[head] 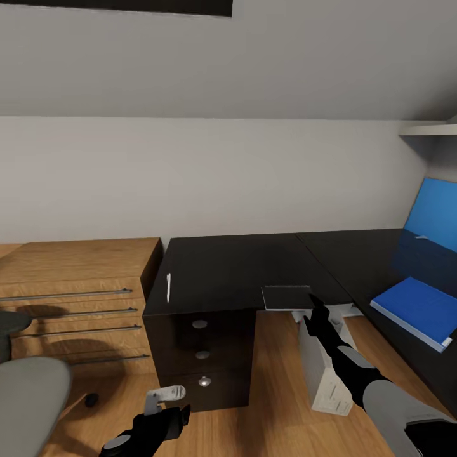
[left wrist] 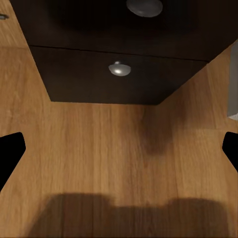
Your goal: In the bedroom, organize the workspace by keeping the computer under the desk, ensuring the monitor is on the desk, placing the keyboard on the desk next to the monitor, placing the mouse on the desk next to the keyboard, moving the folder from the swivel chair onto the desk next to the mouse, stacking the notebook on top of the folder with the pen on top of the notebook, and positioning the swivel chair next to the desk.
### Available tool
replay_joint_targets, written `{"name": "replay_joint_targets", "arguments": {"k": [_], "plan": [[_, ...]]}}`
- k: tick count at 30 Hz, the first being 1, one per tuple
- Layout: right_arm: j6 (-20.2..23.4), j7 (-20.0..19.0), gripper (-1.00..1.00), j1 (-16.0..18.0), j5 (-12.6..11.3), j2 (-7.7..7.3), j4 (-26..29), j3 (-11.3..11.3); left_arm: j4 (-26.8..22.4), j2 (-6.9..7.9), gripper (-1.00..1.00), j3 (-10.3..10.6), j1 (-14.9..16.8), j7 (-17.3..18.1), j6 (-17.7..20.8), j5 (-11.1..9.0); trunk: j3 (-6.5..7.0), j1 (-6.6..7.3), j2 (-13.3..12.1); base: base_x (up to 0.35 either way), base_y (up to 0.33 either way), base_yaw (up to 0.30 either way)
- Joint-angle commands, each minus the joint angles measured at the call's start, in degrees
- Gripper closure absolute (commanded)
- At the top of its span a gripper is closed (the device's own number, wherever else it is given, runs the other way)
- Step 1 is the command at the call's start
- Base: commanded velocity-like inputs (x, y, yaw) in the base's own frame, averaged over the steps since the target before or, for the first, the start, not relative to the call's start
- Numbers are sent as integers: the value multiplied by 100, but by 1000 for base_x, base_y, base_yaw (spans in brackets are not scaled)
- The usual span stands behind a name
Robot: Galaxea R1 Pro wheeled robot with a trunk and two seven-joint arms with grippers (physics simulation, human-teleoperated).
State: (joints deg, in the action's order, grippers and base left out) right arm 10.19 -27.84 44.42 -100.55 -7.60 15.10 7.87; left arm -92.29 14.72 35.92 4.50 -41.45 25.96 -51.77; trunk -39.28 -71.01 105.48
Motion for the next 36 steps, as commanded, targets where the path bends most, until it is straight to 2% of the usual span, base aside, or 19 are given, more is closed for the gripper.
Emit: {"name": "replay_joint_targets", "arguments": {"k": [1,18,21,28,32,36], "plan": [[19,-20,-100,5,-60,-4,-7,39,-8,4,-100,12,7,-48,6,-36,-6,0,3,62,0,0],[14,-10,-100,5,-61,4,1,39,-8,8,-100,12,7,-54,14,-62,-6,0,3,10,0,0],[13,-10,-100,5,-61,4,1,39,-8,6,-100,12,7,-55,14,-68,48,66,-118,0,0,0],[13,-10,-100,5,-61,4,2,39,-8,5,-100,12,7,-54,14,-77,48,66,-118,0,0,0],[10,-10,-100,5,-61,4,2,39,-8,4,-100,12,7,-55,14,-76,120,154,-278,0,0,0],[10,-10,-100,5,-61,4,2,39,-8,4,-100,12,7,-56,18,-75,120,154,-278,0,0,0]]}}
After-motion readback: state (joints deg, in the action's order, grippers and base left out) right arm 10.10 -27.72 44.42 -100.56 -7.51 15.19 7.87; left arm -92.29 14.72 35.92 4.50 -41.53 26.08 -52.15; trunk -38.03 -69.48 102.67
